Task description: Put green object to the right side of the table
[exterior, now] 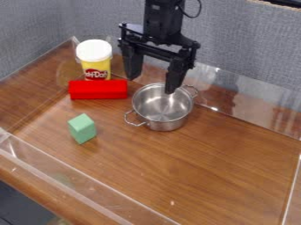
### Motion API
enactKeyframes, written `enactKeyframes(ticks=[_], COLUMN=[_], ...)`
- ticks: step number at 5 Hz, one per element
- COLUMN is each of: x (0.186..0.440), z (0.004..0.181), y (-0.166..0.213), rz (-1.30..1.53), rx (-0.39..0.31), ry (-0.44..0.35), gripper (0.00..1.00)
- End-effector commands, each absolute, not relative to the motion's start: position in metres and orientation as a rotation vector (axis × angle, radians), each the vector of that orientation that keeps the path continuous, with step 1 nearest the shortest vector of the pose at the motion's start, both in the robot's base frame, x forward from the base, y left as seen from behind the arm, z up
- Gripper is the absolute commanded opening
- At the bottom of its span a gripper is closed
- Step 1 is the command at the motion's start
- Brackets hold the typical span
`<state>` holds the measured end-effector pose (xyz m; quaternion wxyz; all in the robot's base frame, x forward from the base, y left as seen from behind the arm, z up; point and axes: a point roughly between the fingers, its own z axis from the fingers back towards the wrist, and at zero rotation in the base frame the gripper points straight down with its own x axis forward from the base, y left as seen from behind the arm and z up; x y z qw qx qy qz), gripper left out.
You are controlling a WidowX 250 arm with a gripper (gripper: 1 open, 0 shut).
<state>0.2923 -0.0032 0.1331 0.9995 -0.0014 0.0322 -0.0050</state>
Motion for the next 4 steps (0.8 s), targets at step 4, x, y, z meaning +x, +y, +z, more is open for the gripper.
enactKeyframes(ticks=[4], x=[0.249], z=[0.121], y=[0.077], rz=[-0.088], rx=[-0.012], ry=[0.049], gripper=[1.00])
